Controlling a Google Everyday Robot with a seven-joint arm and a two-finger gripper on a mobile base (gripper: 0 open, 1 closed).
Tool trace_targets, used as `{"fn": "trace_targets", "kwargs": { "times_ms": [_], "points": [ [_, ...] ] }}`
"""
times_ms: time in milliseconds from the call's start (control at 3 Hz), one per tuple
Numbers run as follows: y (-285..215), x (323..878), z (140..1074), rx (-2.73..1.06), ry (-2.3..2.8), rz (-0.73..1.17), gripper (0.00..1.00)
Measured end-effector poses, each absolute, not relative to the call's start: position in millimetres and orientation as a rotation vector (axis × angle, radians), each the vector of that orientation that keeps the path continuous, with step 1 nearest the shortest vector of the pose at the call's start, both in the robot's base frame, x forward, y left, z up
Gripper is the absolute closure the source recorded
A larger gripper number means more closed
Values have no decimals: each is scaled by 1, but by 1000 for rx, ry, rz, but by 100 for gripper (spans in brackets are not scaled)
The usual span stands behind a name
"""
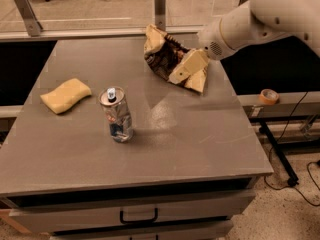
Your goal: Move brown chip bag near sponge
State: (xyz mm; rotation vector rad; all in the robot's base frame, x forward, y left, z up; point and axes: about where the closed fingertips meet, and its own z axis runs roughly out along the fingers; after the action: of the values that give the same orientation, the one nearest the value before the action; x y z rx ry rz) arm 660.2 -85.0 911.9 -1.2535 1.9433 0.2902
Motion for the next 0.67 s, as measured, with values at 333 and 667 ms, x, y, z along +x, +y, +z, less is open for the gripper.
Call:
{"fn": "trace_targets", "kwargs": {
  "times_ms": [333,667],
  "points": [
    [-56,687,898,-1257,1913,317,1],
    [-35,708,892,-1279,1863,332,16]
  ]
}}
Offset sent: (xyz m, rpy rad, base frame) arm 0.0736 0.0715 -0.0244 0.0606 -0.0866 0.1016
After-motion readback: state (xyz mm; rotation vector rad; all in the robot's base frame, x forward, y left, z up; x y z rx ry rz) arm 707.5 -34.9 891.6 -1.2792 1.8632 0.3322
